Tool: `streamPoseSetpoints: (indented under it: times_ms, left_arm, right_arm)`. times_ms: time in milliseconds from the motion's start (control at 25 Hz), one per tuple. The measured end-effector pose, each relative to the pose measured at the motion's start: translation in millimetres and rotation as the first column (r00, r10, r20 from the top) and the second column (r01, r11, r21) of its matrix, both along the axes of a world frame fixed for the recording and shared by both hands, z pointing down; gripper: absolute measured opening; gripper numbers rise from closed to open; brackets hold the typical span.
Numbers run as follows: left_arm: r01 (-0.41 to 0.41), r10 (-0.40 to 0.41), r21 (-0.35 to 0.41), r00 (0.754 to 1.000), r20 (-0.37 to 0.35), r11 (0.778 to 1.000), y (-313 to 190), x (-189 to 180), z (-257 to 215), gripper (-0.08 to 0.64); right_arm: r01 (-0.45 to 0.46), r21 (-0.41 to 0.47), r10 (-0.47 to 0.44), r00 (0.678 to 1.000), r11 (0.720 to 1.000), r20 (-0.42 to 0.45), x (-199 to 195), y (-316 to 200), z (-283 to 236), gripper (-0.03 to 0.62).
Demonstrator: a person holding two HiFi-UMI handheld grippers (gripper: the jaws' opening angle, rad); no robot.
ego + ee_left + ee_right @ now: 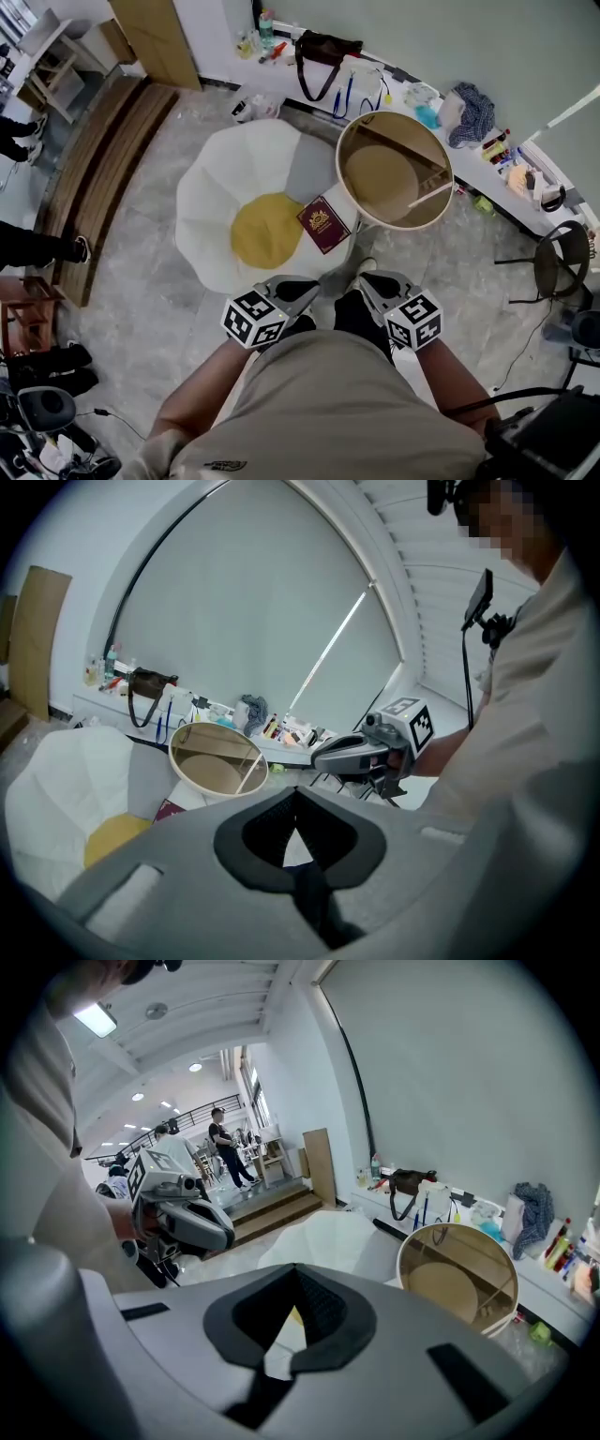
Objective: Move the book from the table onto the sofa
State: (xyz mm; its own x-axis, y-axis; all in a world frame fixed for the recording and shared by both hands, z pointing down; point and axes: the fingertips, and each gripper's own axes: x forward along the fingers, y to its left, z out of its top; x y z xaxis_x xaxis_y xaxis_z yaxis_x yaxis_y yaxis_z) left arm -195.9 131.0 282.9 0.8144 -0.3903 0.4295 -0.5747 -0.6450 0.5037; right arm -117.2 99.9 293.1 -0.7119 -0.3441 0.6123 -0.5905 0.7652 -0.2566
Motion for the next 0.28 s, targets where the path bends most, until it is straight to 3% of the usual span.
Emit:
streamPoseSetpoints:
  times_ms: [280]
  left_arm:
    - [-0.033, 0.033, -0.007, 0.999, 0.018, 0.999, 0.4, 5.6, 8.6, 0.008]
  right_arm:
    - [0.007, -0.022, -0.007, 1.0, 1.0, -0.012, 3.2, 4.8, 9.3, 0.012]
